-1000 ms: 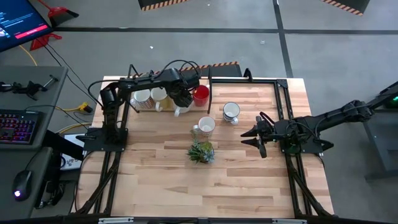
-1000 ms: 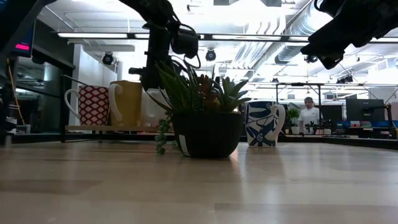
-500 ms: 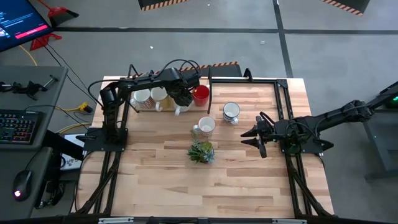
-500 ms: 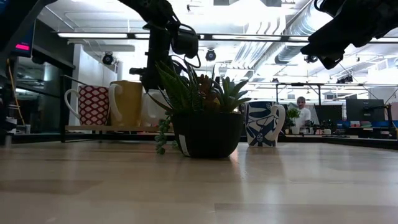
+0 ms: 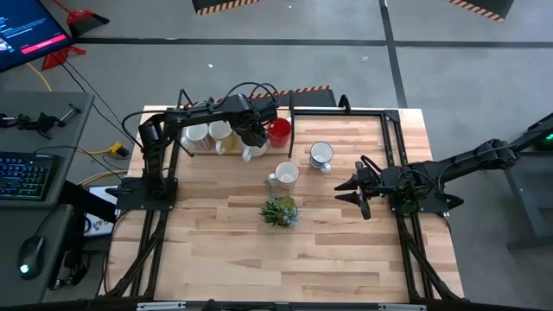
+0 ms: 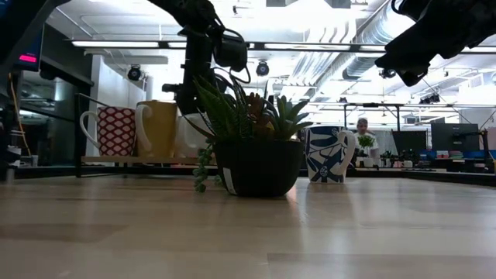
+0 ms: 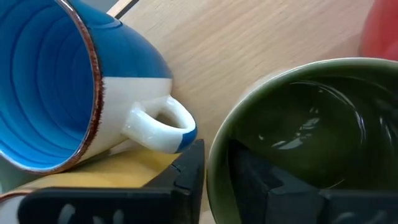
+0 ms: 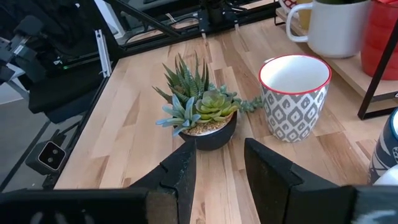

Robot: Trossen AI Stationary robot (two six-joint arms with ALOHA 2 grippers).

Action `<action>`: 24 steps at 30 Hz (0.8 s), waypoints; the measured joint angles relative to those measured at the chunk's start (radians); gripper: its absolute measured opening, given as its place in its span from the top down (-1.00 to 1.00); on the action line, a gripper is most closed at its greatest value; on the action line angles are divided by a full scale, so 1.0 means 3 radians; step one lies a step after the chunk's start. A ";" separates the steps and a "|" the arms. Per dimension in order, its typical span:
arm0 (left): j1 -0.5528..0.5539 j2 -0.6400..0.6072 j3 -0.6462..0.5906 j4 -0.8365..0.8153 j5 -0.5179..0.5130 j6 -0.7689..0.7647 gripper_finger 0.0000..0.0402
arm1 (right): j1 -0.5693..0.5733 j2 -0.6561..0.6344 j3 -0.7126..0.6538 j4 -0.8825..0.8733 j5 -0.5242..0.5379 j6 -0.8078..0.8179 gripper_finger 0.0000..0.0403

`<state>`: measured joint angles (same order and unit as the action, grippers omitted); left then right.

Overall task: Place coffee mugs
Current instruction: Put the white green mug on the shelf

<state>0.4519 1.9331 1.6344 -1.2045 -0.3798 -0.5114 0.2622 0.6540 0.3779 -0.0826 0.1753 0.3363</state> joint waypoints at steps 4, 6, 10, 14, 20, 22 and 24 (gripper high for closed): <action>0.0000 0.0000 0.0000 -0.0002 -0.0023 0.0000 0.65 | -0.0001 0.0000 0.0000 0.0000 -0.0033 0.0014 0.42; 0.0000 0.0000 0.0026 -0.0023 -0.0010 0.0000 0.65 | -0.0001 0.0000 0.0000 0.0000 -0.0049 0.0013 0.42; 0.0001 0.0000 0.0199 -0.0029 0.0015 0.0001 0.64 | -0.0001 0.0000 0.0000 -0.0001 -0.0051 0.0013 0.42; 0.0001 0.0000 0.0430 -0.0109 0.0022 0.0084 0.64 | -0.0001 0.0000 0.0000 -0.0002 -0.0067 0.0013 0.42; -0.0006 -0.0001 0.0812 -0.0565 -0.0010 0.0090 0.64 | 0.0000 0.0000 0.0000 -0.0004 -0.0094 0.0006 0.42; -0.0018 -0.0003 0.0932 -0.0704 0.0047 0.0114 0.64 | -0.0001 0.0000 0.0000 -0.0004 -0.0094 -0.0003 0.42; -0.0052 -0.0003 0.1008 -0.0850 0.0168 0.0163 0.64 | -0.0001 0.0000 0.0000 -0.0009 -0.0094 -0.0005 0.42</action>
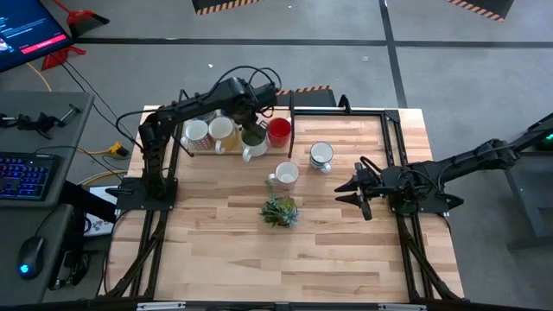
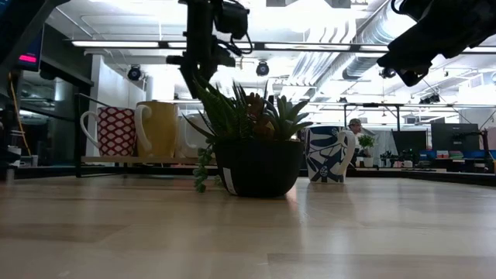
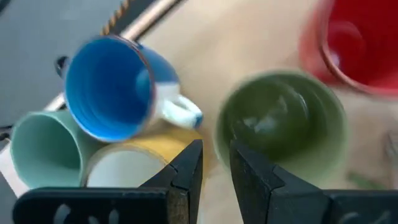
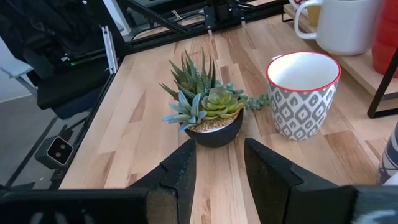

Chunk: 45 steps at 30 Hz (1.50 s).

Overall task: Place coffee mugs
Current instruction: Put the white green mug on the shelf

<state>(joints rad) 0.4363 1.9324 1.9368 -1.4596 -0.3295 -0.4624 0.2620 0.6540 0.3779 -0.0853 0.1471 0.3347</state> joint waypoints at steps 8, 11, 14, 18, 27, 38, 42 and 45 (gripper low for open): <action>-0.0399 0.0001 0.0012 -0.0133 0.0467 0.0097 0.64 | 0.0001 0.0001 0.0000 -0.0005 0.0000 -0.0008 0.42; -0.0573 0.0003 0.0003 -0.0121 0.0479 0.0097 0.64 | 0.0001 0.0001 0.0000 -0.0005 0.0000 -0.0008 0.42; -0.0691 0.0003 0.0003 -0.0122 0.0493 0.0090 0.64 | -0.0001 0.0001 0.0000 -0.0006 0.0000 -0.0008 0.42; -0.0770 0.0036 0.0003 -0.0092 0.0459 0.0089 0.64 | -0.0001 0.0001 0.0000 -0.0005 0.0000 -0.0008 0.42; -0.0799 0.0306 -0.0006 -0.0045 0.0439 0.0209 0.64 | -0.0001 0.0001 0.0000 -0.0004 -0.0001 0.0018 0.42; -0.0720 0.0310 -0.0002 -0.0004 0.0360 0.0371 0.64 | 0.0000 0.0000 0.0000 -0.0004 -0.0001 0.0018 0.42; -0.0695 0.0310 -0.0002 -0.0003 0.0381 0.0469 0.64 | 0.0000 0.0000 0.0000 -0.0002 -0.0001 0.0023 0.42; -0.0692 0.0310 -0.0002 -0.0009 0.0377 0.0517 0.64 | 0.0000 0.0000 0.0000 -0.0002 -0.0001 0.0025 0.42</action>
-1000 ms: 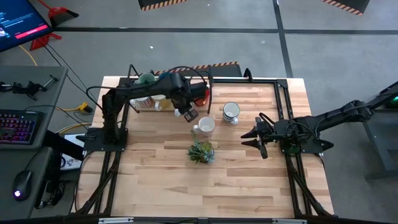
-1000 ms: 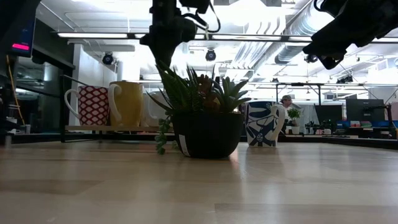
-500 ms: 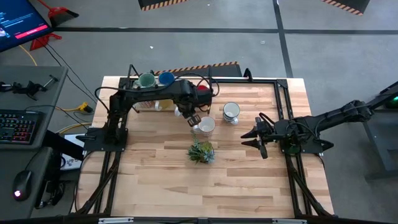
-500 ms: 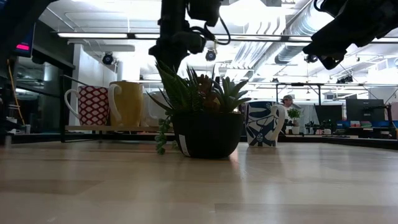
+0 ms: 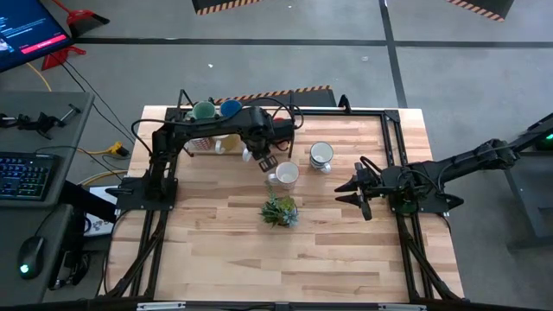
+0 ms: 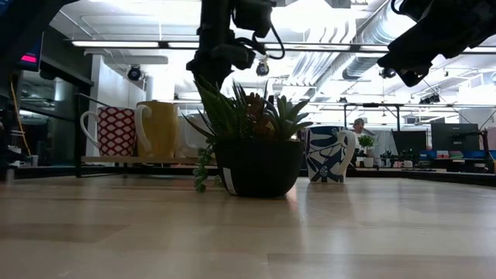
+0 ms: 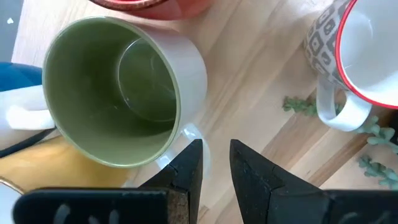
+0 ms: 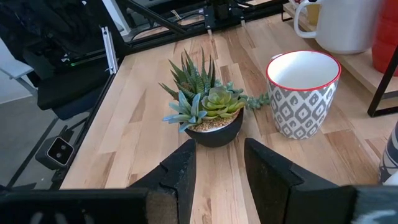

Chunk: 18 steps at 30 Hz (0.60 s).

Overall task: Place coffee mugs
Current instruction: Put the white green mug on the shelf

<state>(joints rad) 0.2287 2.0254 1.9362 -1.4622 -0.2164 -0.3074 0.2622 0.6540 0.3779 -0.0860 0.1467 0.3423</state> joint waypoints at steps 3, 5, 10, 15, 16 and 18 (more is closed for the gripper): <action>0.0007 0.0000 0.0000 -0.0003 0.0045 -0.0004 0.64 | 0.0000 0.0000 0.0000 0.0000 0.0000 0.0000 0.42; -0.0019 0.0000 0.0000 0.0023 0.0016 -0.0006 0.64 | 0.0000 0.0000 0.0000 0.0000 0.0000 0.0000 0.42; -0.0076 -0.0002 -0.0013 0.0043 0.0031 -0.0023 0.64 | 0.0000 0.0000 0.0000 0.0000 0.0001 -0.0005 0.42; -0.0084 0.0008 -0.0134 0.0087 -0.0029 -0.0044 0.64 | -0.0001 0.0000 0.0000 0.0001 0.0001 -0.0005 0.42; -0.0077 0.0002 -0.0134 0.0085 -0.0034 -0.0017 0.64 | 0.0000 0.0000 0.0000 0.0001 0.0001 -0.0005 0.42; -0.0047 -0.0001 -0.0134 0.0076 0.0023 -0.0012 0.64 | 0.0000 0.0000 0.0000 0.0001 0.0001 -0.0005 0.42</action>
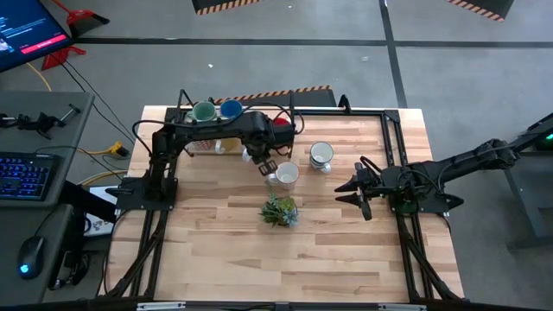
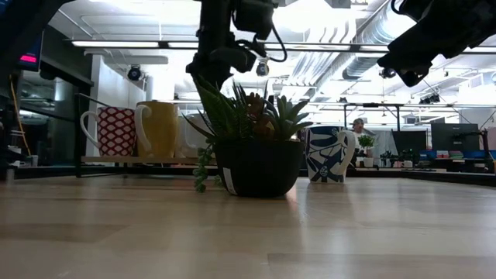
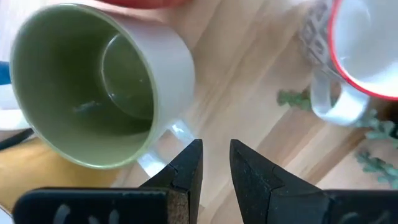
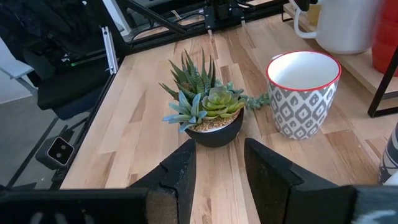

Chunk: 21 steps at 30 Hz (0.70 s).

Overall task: Place coffee mugs
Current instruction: Put the white green mug on the shelf

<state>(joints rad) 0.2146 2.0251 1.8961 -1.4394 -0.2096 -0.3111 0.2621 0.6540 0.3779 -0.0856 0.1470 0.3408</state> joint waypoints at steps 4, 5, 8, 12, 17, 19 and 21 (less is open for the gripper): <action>0.0024 0.0000 0.0000 0.0071 -0.0035 0.0011 0.64 | -0.0001 0.0000 0.0000 0.0000 -0.0001 0.0061 0.42; 0.0019 0.0000 0.0000 0.0099 -0.0035 0.0034 0.64 | 0.0000 0.0000 0.0000 0.0000 -0.0002 0.0060 0.42; 0.0021 0.0000 0.0000 0.0087 0.0004 0.0048 0.64 | -0.0001 0.0000 0.0000 0.0000 -0.0002 0.0064 0.42; 0.0015 0.0000 0.0000 0.0099 -0.0066 0.0092 0.64 | -0.0001 0.0000 0.0000 0.0000 -0.0002 0.0064 0.42; 0.0025 -0.0001 -0.0024 0.0089 0.0003 0.0098 0.64 | 0.0000 0.0000 0.0000 0.0001 -0.0002 0.0070 0.42; 0.0023 0.0000 -0.0063 0.0099 -0.0001 0.0096 0.64 | 0.0000 0.0000 0.0000 0.0001 -0.0002 0.0071 0.42; 0.0021 0.0003 -0.0067 0.0093 -0.0032 0.0095 0.64 | 0.0000 0.0000 0.0000 0.0003 -0.0002 0.0071 0.42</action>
<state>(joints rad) 0.2208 2.0258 1.8759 -1.4116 -0.2191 -0.2827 0.2623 0.6540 0.3779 -0.0849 0.1463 0.3622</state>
